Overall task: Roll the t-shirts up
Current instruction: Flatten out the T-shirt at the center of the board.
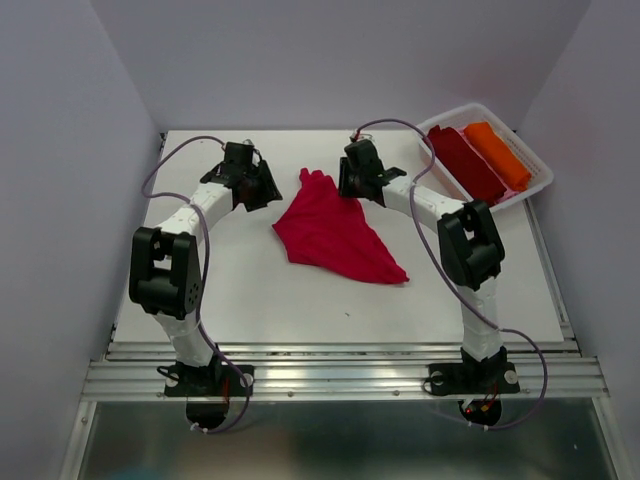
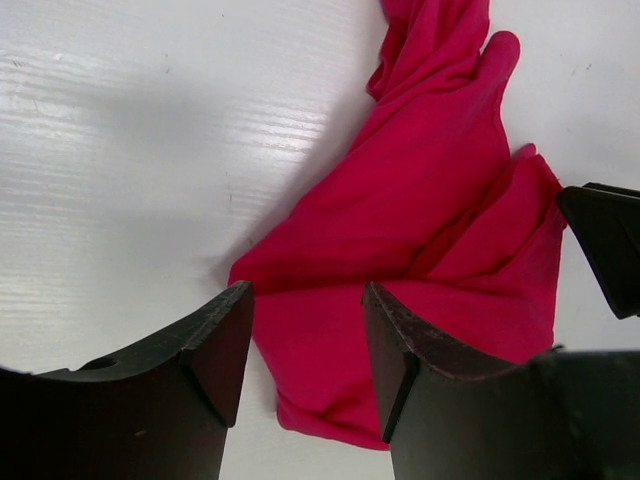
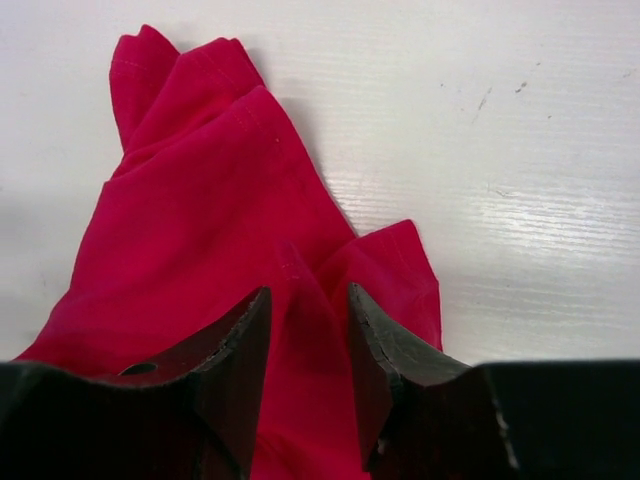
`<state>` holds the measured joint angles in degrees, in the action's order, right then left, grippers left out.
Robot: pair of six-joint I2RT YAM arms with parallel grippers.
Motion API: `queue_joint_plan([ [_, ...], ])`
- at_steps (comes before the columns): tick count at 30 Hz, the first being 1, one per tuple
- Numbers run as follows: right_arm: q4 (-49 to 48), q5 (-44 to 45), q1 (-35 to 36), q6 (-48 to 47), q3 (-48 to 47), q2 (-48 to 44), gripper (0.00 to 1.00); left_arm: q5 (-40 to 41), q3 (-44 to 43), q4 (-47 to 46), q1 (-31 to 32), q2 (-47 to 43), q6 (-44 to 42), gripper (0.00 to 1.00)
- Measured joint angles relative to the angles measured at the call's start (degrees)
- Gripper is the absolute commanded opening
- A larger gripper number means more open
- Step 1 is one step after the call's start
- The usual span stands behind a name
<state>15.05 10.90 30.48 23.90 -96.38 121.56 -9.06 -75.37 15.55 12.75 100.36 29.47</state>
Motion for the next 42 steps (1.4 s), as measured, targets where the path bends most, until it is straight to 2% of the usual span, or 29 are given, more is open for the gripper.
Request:
queue_joint_plan([
  [5,0.52,-0.61,0.37,-0.15,-0.09,0.24,0.41,0.00,0.15,-0.44,0.00,-0.02,0.15,0.65],
  [7,1.11,-0.68,0.66,-0.15,-0.85,0.96,0.39,-0.02,0.15,-0.44,0.00,-0.02,0.02,0.73],
  [8,1.22,-0.68,0.79,-0.15,-1.49,1.60,0.37,-0.04,0.15,-0.50,0.00,-0.02,-0.07,0.74],
  [10,1.31,-0.74,1.07,-0.17,-2.21,2.67,0.26,0.00,0.15,-0.57,0.00,-0.02,-0.33,0.74],
  [11,1.33,-0.68,1.11,-0.15,-2.23,3.02,0.13,0.07,0.15,-0.55,0.00,-0.02,-0.57,0.74],
  [13,1.66,-0.52,1.14,-0.13,-2.23,3.34,0.02,0.42,0.15,-0.61,0.02,-0.02,-0.98,0.74],
  [16,2.10,0.02,1.14,0.09,-2.23,3.39,0.01,0.87,0.15,-1.53,0.26,0.04,-1.49,0.70],
  [21,2.10,2.64,1.16,0.94,0.26,0.57,0.01,0.70,-3.39,-1.95,1.42,3.06,-4.94,0.69],
  [26,0.11,5.09,1.14,0.90,9.68,-11.93,0.01,-0.55,-6.32,-2.45,2.73,8.07,-6.88,0.69],
  [34,-6.75,8.68,1.20,-0.15,29.88,-43.15,0.01,-2.75,-6.23,-2.93,3.30,8.39,-7.37,0.68],
  [38,-5.14,10.51,1.22,1.84,41.38,-57.13,0.01,-2.10,-4.07,-3.08,3.28,6.12,-7.34,0.69],
  [42,0.74,11.89,1.22,8.85,52.98,-68.63,0.01,-2.21,-2.95,-3.21,3.28,3.30,-7.10,0.69],
])
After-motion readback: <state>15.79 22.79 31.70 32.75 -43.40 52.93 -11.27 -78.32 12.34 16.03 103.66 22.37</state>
